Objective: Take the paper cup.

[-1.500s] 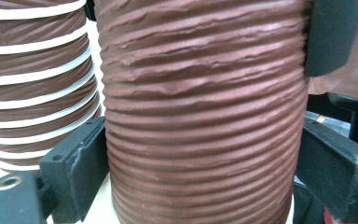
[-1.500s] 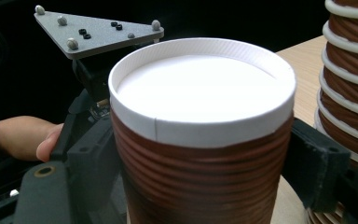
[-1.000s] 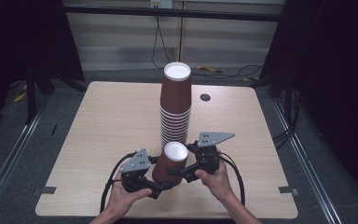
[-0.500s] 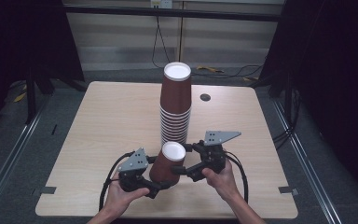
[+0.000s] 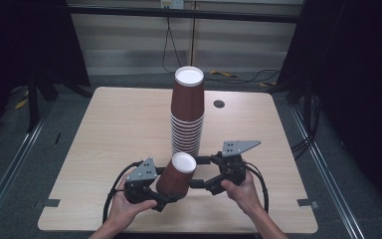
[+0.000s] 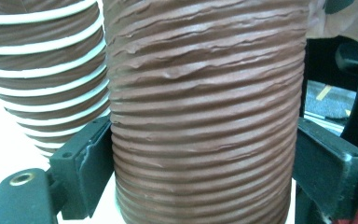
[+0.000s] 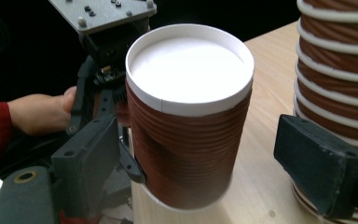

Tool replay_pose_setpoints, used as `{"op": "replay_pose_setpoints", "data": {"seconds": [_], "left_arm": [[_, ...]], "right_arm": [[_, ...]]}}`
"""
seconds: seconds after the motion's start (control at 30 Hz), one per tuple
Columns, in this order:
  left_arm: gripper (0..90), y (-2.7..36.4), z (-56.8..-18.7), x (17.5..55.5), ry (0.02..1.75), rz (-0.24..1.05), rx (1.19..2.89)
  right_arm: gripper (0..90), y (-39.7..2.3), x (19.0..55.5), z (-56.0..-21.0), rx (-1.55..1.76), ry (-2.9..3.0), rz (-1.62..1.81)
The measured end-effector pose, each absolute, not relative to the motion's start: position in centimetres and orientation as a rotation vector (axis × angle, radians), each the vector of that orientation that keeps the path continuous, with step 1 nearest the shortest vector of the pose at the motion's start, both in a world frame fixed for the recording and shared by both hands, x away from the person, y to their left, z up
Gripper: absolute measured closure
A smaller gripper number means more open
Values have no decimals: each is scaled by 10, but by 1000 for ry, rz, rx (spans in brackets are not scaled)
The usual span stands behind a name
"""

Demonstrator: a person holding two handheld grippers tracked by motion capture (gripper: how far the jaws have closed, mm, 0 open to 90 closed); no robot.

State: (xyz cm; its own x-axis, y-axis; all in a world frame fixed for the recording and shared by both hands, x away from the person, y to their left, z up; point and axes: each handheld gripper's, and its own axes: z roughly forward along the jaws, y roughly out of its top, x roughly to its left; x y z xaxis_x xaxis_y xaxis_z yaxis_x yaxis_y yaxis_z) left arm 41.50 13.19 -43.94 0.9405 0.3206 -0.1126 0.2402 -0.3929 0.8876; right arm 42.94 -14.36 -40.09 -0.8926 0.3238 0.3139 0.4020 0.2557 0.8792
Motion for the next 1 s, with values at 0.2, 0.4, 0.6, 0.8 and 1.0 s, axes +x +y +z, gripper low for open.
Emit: {"op": "replay_pose_setpoints", "data": {"seconds": [0.2, 0.4, 0.6, 0.8, 1.0], "left_arm": [[140, 134, -439, 417, 402, 80, 2034], [139, 132, -439, 416, 382, 81, 2071], [139, 129, -438, 414, 360, 95, 2111], [142, 129, -439, 414, 358, 91, 2149], [142, 127, -441, 416, 359, 90, 2183]], "right_arm": [[142, -146, 429, -401, -701, -2487, -1667], [153, -147, 428, -402, -673, -2542, -1625], [153, -148, 429, -405, -652, -2572, -1574], [155, -147, 429, -407, -642, -2608, -1514], [161, -146, 430, -408, -649, -2660, -1444]]}}
